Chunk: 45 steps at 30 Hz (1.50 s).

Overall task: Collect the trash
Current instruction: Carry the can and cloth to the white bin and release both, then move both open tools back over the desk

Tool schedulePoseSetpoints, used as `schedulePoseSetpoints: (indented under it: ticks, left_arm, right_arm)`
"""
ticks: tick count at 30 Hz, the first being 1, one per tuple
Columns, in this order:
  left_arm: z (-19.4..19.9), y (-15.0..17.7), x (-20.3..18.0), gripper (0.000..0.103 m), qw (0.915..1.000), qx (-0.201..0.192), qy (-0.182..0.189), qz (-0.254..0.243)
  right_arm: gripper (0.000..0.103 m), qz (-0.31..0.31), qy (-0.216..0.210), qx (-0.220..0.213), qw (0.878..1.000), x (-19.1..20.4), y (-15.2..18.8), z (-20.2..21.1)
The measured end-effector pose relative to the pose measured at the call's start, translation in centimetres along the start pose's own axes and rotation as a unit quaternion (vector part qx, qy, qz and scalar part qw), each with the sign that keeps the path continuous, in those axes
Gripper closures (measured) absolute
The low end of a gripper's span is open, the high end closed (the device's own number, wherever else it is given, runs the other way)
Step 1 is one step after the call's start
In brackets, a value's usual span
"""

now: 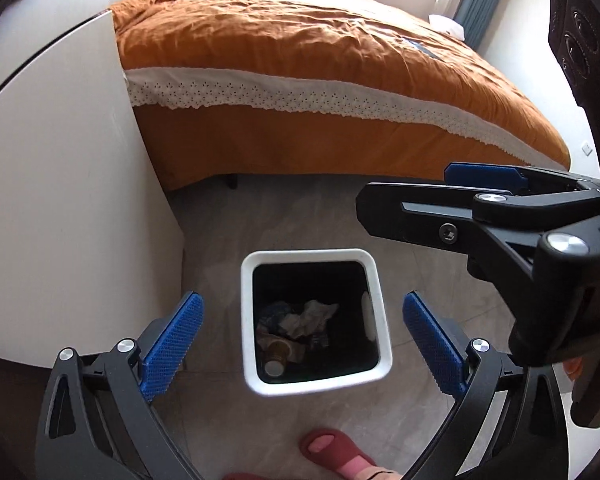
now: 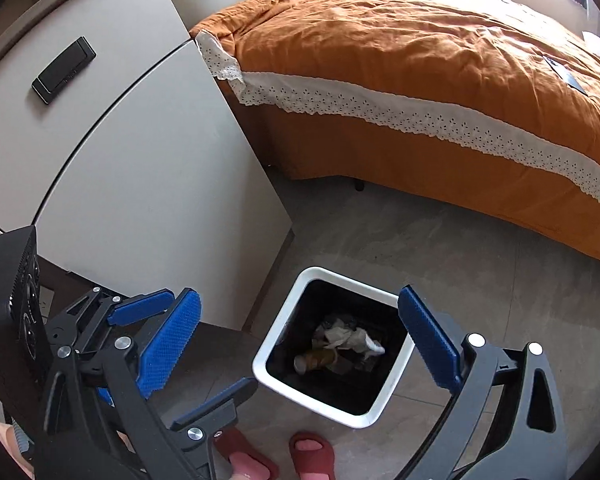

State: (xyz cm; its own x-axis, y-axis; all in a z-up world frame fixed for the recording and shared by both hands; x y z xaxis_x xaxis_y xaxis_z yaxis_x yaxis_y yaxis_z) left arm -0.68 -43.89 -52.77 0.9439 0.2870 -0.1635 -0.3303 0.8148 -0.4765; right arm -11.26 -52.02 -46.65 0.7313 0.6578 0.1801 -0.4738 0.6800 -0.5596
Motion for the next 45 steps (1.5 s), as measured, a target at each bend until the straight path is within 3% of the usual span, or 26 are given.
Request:
schedulePoseSetpoints:
  ticks: [8, 24, 38, 45]
  left_arm:
    - [4.4, -1.4, 0.1, 0.005, 0.9999, -0.014, -0.005, 0.009]
    - [23.0, -7.1, 0.7, 0.005, 0.9895, -0.107, -0.063, 0.075]
    - [36.3, -7.2, 5.4, 0.005, 0.9633, -0.175, -0.149, 0.139]
    - [42.8, -5.2, 10.6, 0.005, 0.9398, -0.197, -0.223, 0.168]
  right_arm:
    - [0.005, 0.006, 0.000, -0.022, 1.000, 1.5, -2.3, 3.7]
    - [0.005, 0.066, -0.049, -0.099, 0.992, 10.3, -9.6, 17.9]
    - [0.005, 0.148, -0.136, -0.130, 0.971, 21.6, -13.5, 23.7]
    - [0.005, 0.201, -0.186, -0.142, 0.951, 29.8, -14.7, 24.7]
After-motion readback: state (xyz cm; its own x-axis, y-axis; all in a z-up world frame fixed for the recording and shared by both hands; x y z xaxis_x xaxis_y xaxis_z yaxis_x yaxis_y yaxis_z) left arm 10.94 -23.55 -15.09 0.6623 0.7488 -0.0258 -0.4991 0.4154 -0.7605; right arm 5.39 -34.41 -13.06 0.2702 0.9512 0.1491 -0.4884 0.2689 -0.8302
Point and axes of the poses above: each gripper's, at about its wrist camera, not at the fingertips, and z roughly against the way its jaws point, x to its left, y to its underside, the point moved 4 cm from there along -z, roughly the way its jaws point, and after that the axes turned 2 degrees about z, right-handed, at the moved point
